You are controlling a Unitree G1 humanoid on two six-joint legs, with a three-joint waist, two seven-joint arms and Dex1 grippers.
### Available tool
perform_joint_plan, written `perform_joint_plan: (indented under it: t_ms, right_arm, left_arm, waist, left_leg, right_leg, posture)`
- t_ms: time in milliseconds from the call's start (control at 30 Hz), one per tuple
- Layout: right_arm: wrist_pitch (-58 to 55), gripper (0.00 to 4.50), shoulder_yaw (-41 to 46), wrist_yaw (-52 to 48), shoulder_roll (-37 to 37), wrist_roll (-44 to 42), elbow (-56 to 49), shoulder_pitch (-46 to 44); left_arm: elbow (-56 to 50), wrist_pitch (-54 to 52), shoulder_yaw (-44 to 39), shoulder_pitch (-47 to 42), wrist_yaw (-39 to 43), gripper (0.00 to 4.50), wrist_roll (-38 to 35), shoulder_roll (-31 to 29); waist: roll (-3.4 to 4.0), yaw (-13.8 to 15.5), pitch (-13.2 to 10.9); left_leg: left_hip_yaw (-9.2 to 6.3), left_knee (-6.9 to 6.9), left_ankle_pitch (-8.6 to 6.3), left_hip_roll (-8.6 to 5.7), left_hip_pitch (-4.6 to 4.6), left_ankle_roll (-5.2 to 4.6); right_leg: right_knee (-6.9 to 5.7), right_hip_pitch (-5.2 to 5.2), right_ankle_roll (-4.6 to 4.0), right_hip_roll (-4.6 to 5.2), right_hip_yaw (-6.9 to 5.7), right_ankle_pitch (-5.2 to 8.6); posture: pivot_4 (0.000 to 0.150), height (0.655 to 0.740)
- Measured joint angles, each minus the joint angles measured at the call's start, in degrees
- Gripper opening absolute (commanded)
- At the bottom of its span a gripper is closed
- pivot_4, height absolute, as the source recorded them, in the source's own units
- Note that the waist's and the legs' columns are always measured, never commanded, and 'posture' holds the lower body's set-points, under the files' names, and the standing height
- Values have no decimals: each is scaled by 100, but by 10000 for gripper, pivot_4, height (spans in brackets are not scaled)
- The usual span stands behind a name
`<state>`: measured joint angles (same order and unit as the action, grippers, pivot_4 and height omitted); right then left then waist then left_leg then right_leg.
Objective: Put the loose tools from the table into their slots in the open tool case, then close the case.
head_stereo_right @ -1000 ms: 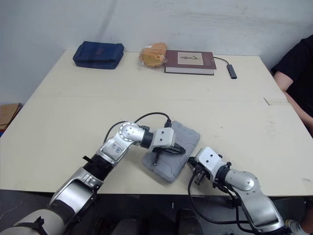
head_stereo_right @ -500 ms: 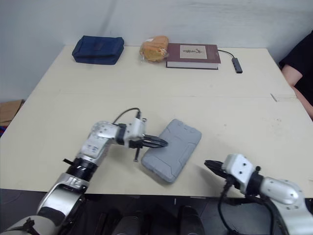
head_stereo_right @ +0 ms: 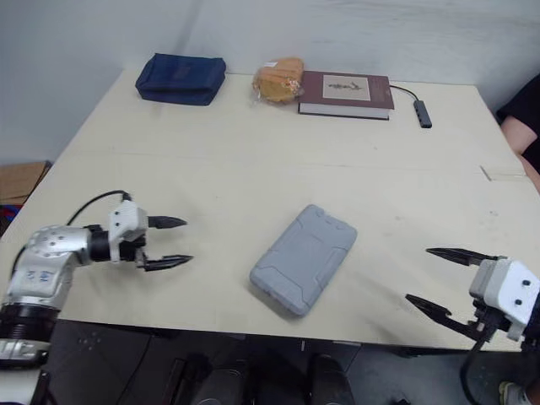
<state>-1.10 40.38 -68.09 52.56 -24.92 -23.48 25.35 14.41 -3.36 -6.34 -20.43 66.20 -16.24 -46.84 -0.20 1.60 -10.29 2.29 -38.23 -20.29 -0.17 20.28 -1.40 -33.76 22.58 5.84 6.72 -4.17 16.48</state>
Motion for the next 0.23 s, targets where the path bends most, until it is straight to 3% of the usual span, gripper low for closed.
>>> perform_joint_plan:
  t_ms: [233]
  right_arm:
    - [9, 45000, -206, 95, -8, 84, 370, -516]
  left_arm:
    - [-202, 54, -196, 375, -311, 44320, 31, 38]
  waist:
    - [11, -27, -7]
  left_leg:
    - [1, 6, -2, 1, 2, 6]
  right_leg:
    - [4, 2, -1, -3, -8, 1]
  posture:
    - [1500, 7400]
